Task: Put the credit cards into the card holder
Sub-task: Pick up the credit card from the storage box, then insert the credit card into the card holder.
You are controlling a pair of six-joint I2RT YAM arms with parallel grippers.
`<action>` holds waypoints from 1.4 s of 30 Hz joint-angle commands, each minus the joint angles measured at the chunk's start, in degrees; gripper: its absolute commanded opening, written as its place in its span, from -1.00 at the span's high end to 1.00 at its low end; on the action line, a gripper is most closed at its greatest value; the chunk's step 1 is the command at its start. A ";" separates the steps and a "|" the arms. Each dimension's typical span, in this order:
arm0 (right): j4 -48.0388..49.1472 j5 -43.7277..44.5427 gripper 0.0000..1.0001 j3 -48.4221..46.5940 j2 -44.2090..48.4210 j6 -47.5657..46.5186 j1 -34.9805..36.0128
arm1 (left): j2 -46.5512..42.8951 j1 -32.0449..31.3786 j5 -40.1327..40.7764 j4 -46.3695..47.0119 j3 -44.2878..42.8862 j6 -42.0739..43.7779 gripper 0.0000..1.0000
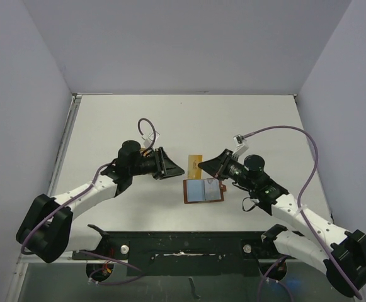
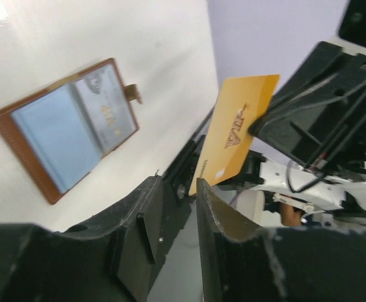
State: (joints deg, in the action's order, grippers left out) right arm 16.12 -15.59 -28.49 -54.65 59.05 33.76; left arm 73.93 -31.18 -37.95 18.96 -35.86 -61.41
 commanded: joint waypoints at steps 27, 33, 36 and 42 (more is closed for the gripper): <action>-1.64 -13.50 1.00 6.27 -15.96 -16.75 -14.50 | 22.56 -12.20 22.89 -15.17 -10.22 21.80 1.00; -0.25 -14.12 1.00 7.26 -19.00 -17.58 -15.15 | 25.12 -12.76 23.84 -16.35 -11.48 23.06 1.00; -0.12 -13.88 1.00 7.31 -20.13 -17.97 -15.28 | 25.76 -12.85 24.26 -16.98 -11.88 23.52 1.00; -0.56 -13.34 1.00 7.57 -20.84 -18.64 -15.42 | 25.67 -12.94 25.44 -18.42 -11.96 24.31 1.00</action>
State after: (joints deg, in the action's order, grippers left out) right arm 13.50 -28.80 -21.19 -74.94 42.28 18.68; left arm 98.41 -43.72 -15.59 2.15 -46.70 -39.35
